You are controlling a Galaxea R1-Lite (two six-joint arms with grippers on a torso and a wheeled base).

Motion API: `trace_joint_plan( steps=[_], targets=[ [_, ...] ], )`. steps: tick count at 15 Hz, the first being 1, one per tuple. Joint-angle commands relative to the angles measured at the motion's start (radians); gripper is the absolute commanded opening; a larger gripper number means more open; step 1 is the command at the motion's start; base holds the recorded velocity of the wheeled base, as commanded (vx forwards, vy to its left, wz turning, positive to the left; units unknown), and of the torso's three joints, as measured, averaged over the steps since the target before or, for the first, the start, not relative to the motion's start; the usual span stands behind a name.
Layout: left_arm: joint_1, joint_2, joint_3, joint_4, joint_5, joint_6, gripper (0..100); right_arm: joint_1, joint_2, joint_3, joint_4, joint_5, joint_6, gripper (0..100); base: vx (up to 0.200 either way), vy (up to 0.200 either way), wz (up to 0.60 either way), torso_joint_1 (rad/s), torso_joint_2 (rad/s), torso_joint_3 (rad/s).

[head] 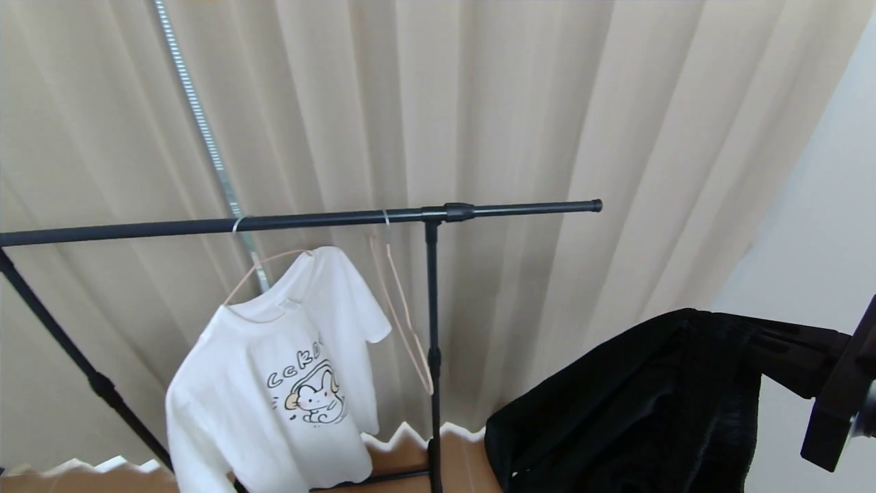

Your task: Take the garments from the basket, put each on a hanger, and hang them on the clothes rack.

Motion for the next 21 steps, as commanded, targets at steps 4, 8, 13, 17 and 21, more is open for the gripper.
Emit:
trace_joint_plan(
  steps=[4,8,13,17,21],
  targets=[
    [-0.001,0.001,-0.002,0.001,-0.001,-0.002,100,0.001,0.002,0.000,0.000,0.000,-0.001,0,0.000,0.000,0.00,0.000,0.00,0.000],
    [-0.001,0.001,0.000,0.001,-0.001,-0.001,100,0.001,0.002,0.000,0.000,0.000,-0.001,0,-0.100,0.000,0.00,0.001,0.00,-0.001],
    [-0.001,0.001,-0.002,0.001,-0.001,-0.001,100,0.001,0.000,0.000,-0.001,0.000,-0.001,0,-0.160,0.080,0.00,-0.004,0.00,0.006],
    [-0.001,0.001,-0.002,0.001,-0.001,-0.001,100,0.001,0.002,0.000,0.000,0.000,-0.001,0,0.000,0.100,0.00,0.000,0.00,0.000],
    [-0.001,0.001,-0.002,0.001,-0.001,-0.001,100,0.001,0.000,0.000,0.000,0.000,-0.001,0,0.000,0.000,0.00,0.000,0.00,0.000]
  ],
)
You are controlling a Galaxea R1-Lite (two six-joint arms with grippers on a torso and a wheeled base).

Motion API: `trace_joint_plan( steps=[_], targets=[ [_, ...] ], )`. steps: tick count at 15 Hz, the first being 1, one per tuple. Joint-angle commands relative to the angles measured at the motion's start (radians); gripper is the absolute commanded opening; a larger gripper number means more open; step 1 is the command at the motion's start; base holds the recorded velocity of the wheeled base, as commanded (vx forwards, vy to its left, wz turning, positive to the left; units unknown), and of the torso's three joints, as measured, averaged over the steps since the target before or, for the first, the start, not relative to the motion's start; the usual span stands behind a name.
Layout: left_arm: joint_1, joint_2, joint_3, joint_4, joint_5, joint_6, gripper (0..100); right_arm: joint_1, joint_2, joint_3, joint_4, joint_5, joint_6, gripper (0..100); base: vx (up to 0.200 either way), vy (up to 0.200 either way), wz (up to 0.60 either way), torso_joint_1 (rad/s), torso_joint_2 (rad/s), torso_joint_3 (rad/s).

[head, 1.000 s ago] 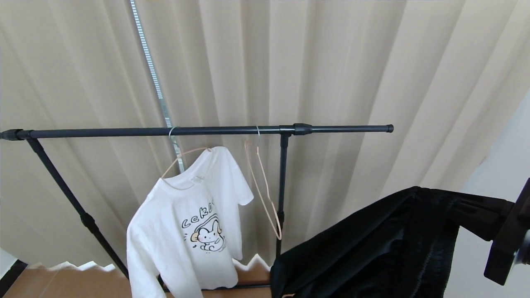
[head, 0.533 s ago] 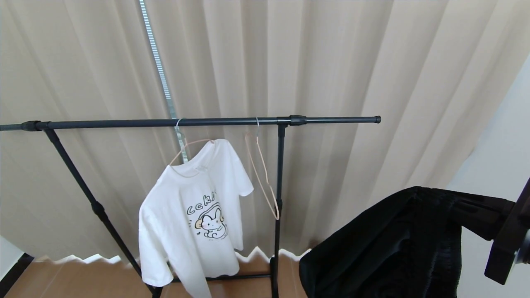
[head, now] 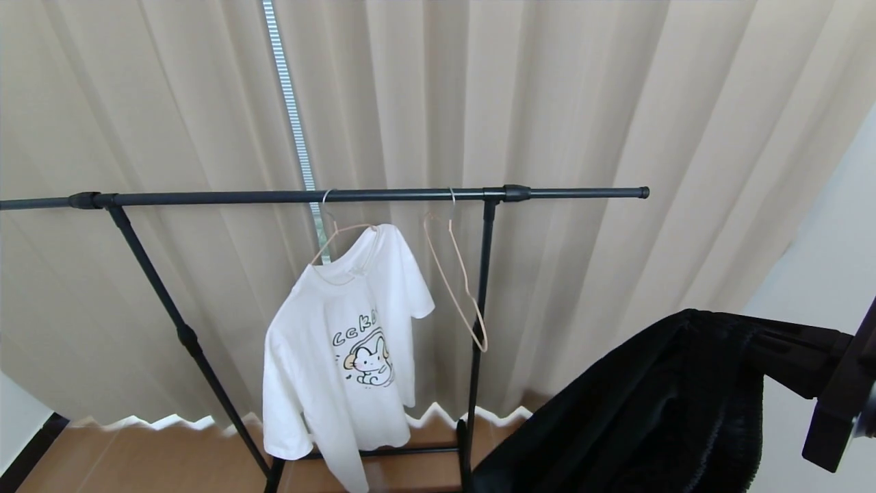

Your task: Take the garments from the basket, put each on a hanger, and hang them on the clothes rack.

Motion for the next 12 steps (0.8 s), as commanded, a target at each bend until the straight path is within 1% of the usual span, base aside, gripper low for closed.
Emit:
trace_joint_plan(
  steps=[1,3,5,10,11,12],
  targets=[
    [0.000,0.001,0.000,0.001,0.000,0.000,100,0.001,0.001,0.000,0.000,0.000,-0.001,0,0.000,0.000,0.00,0.000,0.00,0.000],
    [0.000,0.001,0.000,0.001,0.000,0.001,100,0.001,-0.004,0.000,0.000,0.000,-0.002,0,0.000,0.000,0.00,0.000,0.00,0.000],
    [0.000,0.001,0.000,0.001,0.000,0.000,100,0.001,-0.016,0.001,0.000,0.000,-0.002,0,0.000,0.200,0.00,0.007,0.00,0.000],
    [0.000,0.001,0.002,0.001,0.002,0.000,100,0.001,-0.014,0.011,0.000,0.000,-0.014,0,0.000,0.000,0.00,0.000,0.00,0.000],
    [0.000,0.001,0.003,0.001,0.003,0.006,100,0.005,-0.014,0.023,-0.001,0.000,-0.022,0,0.000,0.000,0.00,0.000,0.00,0.000],
    [0.000,0.001,0.003,0.002,0.002,0.029,100,0.016,-0.013,0.029,-0.001,0.003,-0.051,0,0.000,0.000,0.00,0.000,0.00,0.000]
  ],
)
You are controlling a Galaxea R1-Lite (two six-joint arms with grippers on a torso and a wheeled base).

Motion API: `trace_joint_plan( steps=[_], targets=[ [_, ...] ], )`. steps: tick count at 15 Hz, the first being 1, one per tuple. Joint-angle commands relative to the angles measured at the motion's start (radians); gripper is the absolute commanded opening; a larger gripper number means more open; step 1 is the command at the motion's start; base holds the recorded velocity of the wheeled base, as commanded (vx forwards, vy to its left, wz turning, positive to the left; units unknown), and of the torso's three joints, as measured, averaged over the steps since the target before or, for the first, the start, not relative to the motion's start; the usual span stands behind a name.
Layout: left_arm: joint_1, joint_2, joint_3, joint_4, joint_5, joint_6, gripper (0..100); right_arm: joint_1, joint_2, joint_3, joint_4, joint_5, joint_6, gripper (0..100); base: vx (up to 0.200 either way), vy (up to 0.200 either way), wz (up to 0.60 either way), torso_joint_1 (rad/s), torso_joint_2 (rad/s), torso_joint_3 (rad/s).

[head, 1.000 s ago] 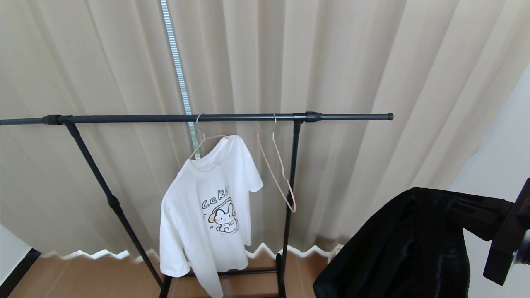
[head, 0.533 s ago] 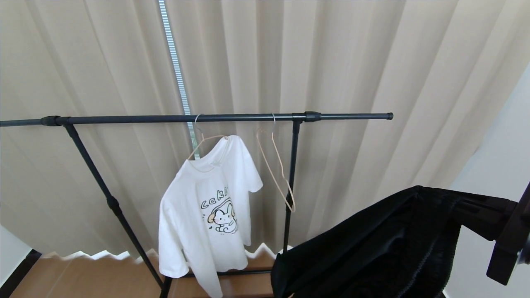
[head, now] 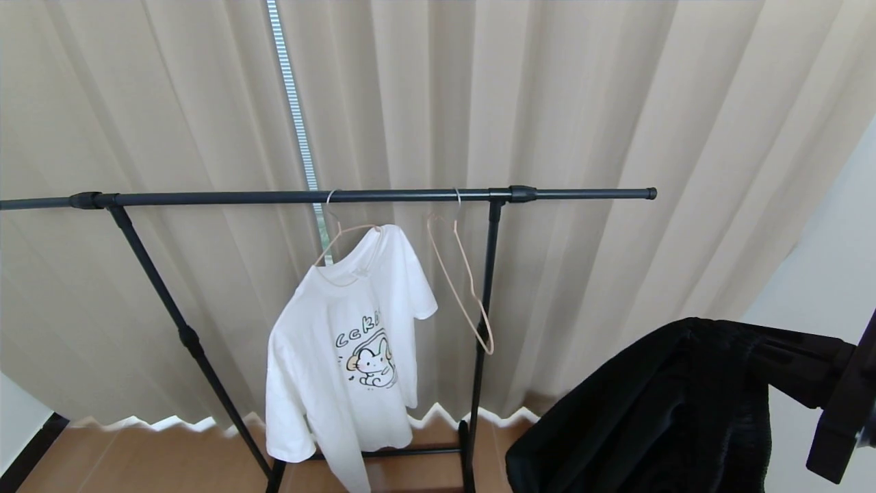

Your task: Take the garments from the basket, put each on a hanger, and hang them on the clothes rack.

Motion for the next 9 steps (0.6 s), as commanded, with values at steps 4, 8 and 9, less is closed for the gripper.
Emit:
trace_joint_plan(
  steps=[4,8,9],
  targets=[
    [-0.007,0.210,-0.034,-0.003,-0.037,0.124,100,0.062,0.079,-0.026,-0.029,-0.004,-0.003,0,0.000,0.000,0.00,0.000,0.00,0.000],
    [-0.130,0.710,-0.313,-0.006,-0.100,-0.040,100,0.083,0.403,-0.323,-0.040,-0.082,0.218,0,0.000,0.000,0.00,0.000,0.00,0.000],
    [-0.202,0.776,-0.353,-0.006,-0.099,-0.091,100,0.083,0.440,-0.337,-0.049,-0.127,0.292,0,0.000,0.000,0.00,0.000,0.00,0.000]
  ],
)
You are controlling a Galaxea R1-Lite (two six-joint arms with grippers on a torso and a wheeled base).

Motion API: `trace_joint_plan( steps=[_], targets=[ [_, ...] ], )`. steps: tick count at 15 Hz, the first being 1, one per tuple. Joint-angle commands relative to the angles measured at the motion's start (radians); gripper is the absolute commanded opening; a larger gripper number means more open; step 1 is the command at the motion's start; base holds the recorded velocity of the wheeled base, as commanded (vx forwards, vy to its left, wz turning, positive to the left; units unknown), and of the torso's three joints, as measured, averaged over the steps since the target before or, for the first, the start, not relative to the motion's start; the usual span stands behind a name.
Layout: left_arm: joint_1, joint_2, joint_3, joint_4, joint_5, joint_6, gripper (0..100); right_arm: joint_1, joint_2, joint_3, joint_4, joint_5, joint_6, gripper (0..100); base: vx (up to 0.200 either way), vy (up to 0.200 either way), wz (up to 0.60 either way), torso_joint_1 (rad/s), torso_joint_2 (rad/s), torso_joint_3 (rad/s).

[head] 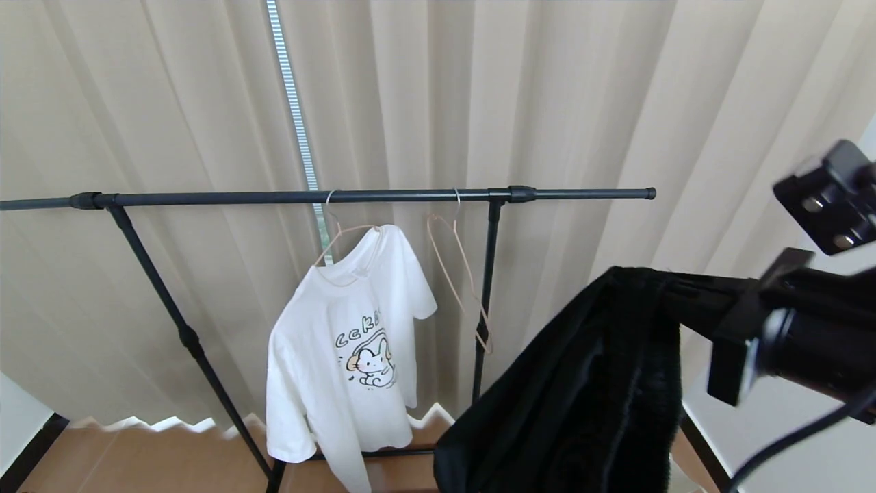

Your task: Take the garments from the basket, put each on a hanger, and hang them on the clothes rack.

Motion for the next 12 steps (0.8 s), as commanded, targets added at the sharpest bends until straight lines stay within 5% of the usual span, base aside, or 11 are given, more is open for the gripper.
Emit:
trace_joint_plan(
  steps=[1,3,6,10,12],
  targets=[
    [-0.307,0.482,-0.268,-0.008,-0.018,-0.247,100,0.010,0.270,-0.159,0.000,-0.110,0.246,0,0.000,0.000,0.00,0.000,0.00,0.000],
    [-0.498,0.716,-0.395,-0.014,0.008,-0.417,100,0.007,0.333,-0.245,-0.002,-0.155,0.264,0,0.000,0.000,0.00,0.000,0.00,0.000],
    [-0.678,0.991,-0.512,-0.132,0.005,-0.454,100,0.010,0.356,-0.262,-0.042,-0.164,0.286,0,0.000,0.000,0.00,0.000,0.00,0.000],
    [-0.713,1.256,-0.533,-0.315,0.005,-0.479,100,0.038,0.431,-0.286,-0.129,-0.225,0.318,0,0.000,0.000,0.00,0.000,0.00,0.000],
    [-0.722,1.347,-0.552,-0.373,0.000,-0.592,100,0.038,0.504,-0.300,-0.226,-0.282,0.317,0,0.000,0.000,0.00,0.000,0.00,0.000]
  ],
)
